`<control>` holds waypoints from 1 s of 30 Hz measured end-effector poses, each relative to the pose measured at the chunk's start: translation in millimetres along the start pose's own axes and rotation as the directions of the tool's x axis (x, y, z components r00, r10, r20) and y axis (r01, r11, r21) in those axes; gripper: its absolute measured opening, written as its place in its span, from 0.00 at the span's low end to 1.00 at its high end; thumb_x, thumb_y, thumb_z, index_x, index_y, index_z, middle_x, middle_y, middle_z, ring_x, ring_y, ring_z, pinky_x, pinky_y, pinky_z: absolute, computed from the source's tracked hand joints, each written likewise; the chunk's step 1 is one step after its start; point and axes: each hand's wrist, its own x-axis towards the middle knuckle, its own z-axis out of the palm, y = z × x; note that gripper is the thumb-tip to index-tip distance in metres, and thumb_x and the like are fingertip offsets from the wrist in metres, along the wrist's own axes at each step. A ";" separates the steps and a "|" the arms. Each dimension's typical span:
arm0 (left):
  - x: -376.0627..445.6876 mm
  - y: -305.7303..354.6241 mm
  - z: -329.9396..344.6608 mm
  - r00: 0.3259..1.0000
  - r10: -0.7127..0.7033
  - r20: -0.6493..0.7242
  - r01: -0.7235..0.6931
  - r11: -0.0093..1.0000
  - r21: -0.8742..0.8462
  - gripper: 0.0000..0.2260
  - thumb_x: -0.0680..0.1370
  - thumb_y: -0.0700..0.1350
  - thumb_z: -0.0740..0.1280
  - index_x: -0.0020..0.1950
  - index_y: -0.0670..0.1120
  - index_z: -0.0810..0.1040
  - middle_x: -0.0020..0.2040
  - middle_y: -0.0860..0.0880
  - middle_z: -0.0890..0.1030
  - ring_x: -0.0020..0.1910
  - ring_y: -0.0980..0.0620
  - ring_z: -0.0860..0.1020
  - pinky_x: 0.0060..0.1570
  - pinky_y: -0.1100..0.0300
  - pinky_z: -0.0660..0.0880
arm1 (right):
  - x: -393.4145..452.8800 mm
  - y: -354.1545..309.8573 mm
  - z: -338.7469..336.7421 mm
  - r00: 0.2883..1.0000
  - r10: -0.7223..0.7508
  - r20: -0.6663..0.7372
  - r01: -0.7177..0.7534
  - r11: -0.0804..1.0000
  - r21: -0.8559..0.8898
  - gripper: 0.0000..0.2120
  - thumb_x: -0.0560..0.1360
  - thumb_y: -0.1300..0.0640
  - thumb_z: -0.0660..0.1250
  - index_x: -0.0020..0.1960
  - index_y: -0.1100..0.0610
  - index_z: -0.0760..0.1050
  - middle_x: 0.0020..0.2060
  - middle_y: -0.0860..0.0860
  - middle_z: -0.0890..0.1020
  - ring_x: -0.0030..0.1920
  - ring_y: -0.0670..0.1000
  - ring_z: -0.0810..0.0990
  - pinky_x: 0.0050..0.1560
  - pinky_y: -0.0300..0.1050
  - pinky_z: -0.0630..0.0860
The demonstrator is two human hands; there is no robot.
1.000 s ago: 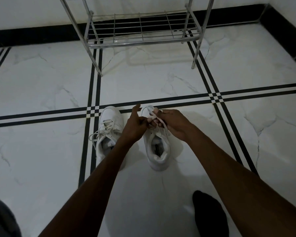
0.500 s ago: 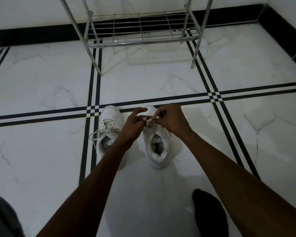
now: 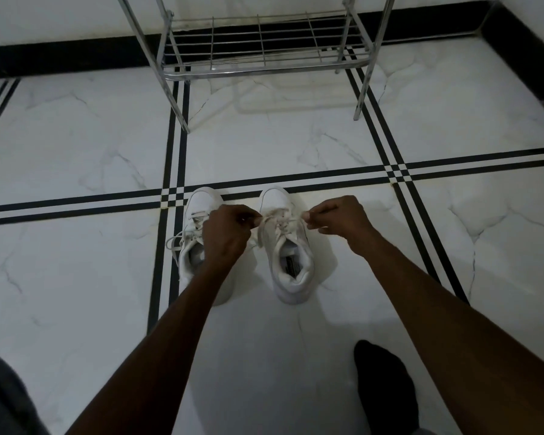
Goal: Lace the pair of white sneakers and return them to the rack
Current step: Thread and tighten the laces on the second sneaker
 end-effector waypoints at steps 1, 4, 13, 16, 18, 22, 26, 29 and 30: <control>-3.6 -3.9 -3.9 1.000 0.000 -0.001 0.000 1.000 0.026 0.04 0.74 0.48 0.74 0.47 0.52 0.88 0.44 0.53 0.88 0.44 0.54 0.85 0.50 0.51 0.81 | -1.5 3.3 -7.0 0.998 0.059 0.000 -0.059 0.998 0.023 0.15 0.65 0.54 0.81 0.45 0.63 0.85 0.40 0.58 0.88 0.42 0.53 0.88 0.49 0.49 0.85; -13.1 -11.6 -10.7 0.998 0.056 -0.025 -0.052 0.989 0.139 0.04 0.75 0.45 0.73 0.48 0.51 0.87 0.43 0.52 0.88 0.48 0.51 0.83 0.57 0.46 0.78 | -5.6 11.2 -21.8 0.968 0.249 -0.002 -0.249 0.967 0.056 0.12 0.68 0.56 0.80 0.45 0.63 0.84 0.43 0.57 0.88 0.43 0.50 0.87 0.50 0.45 0.82; -30.0 -8.2 -10.6 0.991 0.134 -0.003 -0.113 0.846 0.522 0.07 0.73 0.40 0.73 0.46 0.52 0.85 0.44 0.51 0.85 0.59 0.45 0.74 0.66 0.38 0.60 | 6.8 27.0 -22.4 0.913 0.379 -0.150 -0.389 0.920 -0.044 0.15 0.67 0.53 0.80 0.44 0.65 0.84 0.41 0.57 0.88 0.46 0.50 0.87 0.55 0.48 0.83; -33.2 -8.7 -9.1 0.995 0.094 0.020 -0.090 0.841 0.533 0.08 0.73 0.40 0.72 0.47 0.52 0.85 0.46 0.51 0.85 0.61 0.45 0.73 0.68 0.37 0.59 | 9.5 26.2 -16.9 0.919 0.329 -0.215 -0.387 0.855 -0.345 0.18 0.67 0.46 0.78 0.40 0.63 0.84 0.38 0.54 0.88 0.43 0.51 0.88 0.53 0.48 0.84; -31.1 -8.7 -10.4 0.996 0.072 0.046 -0.086 0.841 0.535 0.07 0.73 0.42 0.72 0.48 0.53 0.85 0.46 0.51 0.85 0.62 0.45 0.72 0.69 0.37 0.58 | 5.7 21.2 -15.2 0.960 0.186 -0.208 -0.267 0.830 -0.490 0.19 0.69 0.46 0.77 0.42 0.64 0.85 0.40 0.55 0.88 0.43 0.53 0.87 0.53 0.48 0.83; -23.3 1.7 -13.2 0.986 0.063 0.157 -0.134 0.858 0.497 0.10 0.75 0.44 0.72 0.54 0.54 0.85 0.50 0.50 0.85 0.66 0.44 0.71 0.70 0.35 0.54 | -1.0 13.2 -11.8 0.990 -0.140 0.017 0.128 0.838 -0.531 0.18 0.69 0.53 0.79 0.55 0.58 0.83 0.51 0.51 0.84 0.50 0.51 0.83 0.53 0.45 0.77; -24.4 15.3 -3.0 0.955 0.057 0.290 -0.177 0.896 0.406 0.22 0.78 0.47 0.67 0.72 0.56 0.72 0.64 0.52 0.81 0.74 0.45 0.64 0.71 0.34 0.50 | -2.5 6.4 8.8 0.919 -0.233 0.317 0.369 0.790 -0.489 0.23 0.75 0.58 0.73 0.68 0.53 0.75 0.66 0.52 0.78 0.65 0.53 0.76 0.67 0.50 0.71; -22.4 15.9 6.0 0.959 0.073 0.275 -0.185 0.894 0.409 0.17 0.80 0.48 0.64 0.70 0.56 0.73 0.63 0.53 0.81 0.72 0.45 0.67 0.70 0.35 0.52 | -3.1 4.1 15.9 0.927 -0.238 0.290 0.360 0.782 -0.509 0.11 0.77 0.61 0.68 0.59 0.57 0.80 0.60 0.56 0.81 0.61 0.56 0.79 0.62 0.49 0.75; -22.1 15.0 7.6 0.963 0.081 0.256 -0.187 0.886 0.424 0.15 0.81 0.48 0.63 0.67 0.56 0.76 0.61 0.52 0.81 0.71 0.45 0.69 0.70 0.35 0.53 | -3.4 4.7 16.1 0.932 -0.239 0.272 0.350 0.787 -0.508 0.08 0.77 0.62 0.68 0.55 0.58 0.80 0.57 0.56 0.82 0.58 0.56 0.80 0.60 0.51 0.77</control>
